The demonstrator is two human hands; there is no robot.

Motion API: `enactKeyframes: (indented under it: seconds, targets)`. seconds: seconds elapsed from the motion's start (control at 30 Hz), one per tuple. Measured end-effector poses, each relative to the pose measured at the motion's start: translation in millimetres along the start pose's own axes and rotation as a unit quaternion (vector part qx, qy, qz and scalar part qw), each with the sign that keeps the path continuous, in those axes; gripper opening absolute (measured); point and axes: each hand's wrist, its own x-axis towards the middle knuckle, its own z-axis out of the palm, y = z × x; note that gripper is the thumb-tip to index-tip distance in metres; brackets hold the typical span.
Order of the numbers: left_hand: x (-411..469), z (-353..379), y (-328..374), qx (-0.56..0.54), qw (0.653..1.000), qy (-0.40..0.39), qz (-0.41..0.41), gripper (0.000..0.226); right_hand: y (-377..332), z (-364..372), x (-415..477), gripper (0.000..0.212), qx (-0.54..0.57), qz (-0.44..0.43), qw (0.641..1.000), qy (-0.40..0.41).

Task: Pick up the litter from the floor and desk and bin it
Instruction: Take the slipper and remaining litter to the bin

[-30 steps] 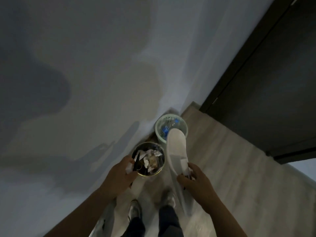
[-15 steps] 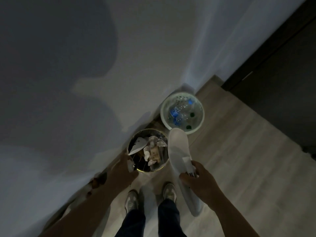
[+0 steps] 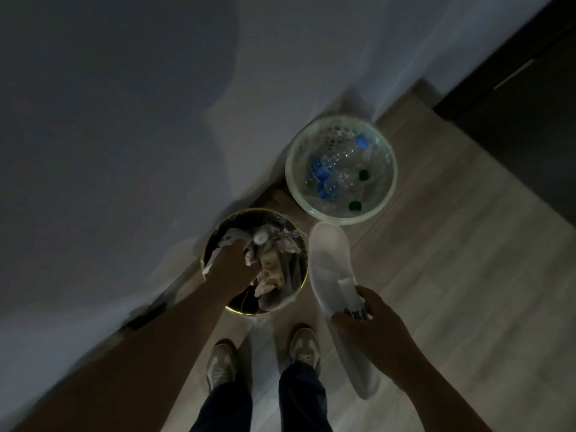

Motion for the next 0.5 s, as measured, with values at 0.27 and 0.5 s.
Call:
enactKeyframes:
  seconds: [0.27,0.5]
  targets:
    - [-2,-7,-26,0.106,0.994,-0.026,0.016,0.029,-19,12,21,0.054,-0.077,-0.018,0.995,-0.068]
    - [-24,-24,-63,0.157,0.985,-0.06,0.036,0.03,-61,59,61,0.068,-0.201,-0.03,0.976,-0.072]
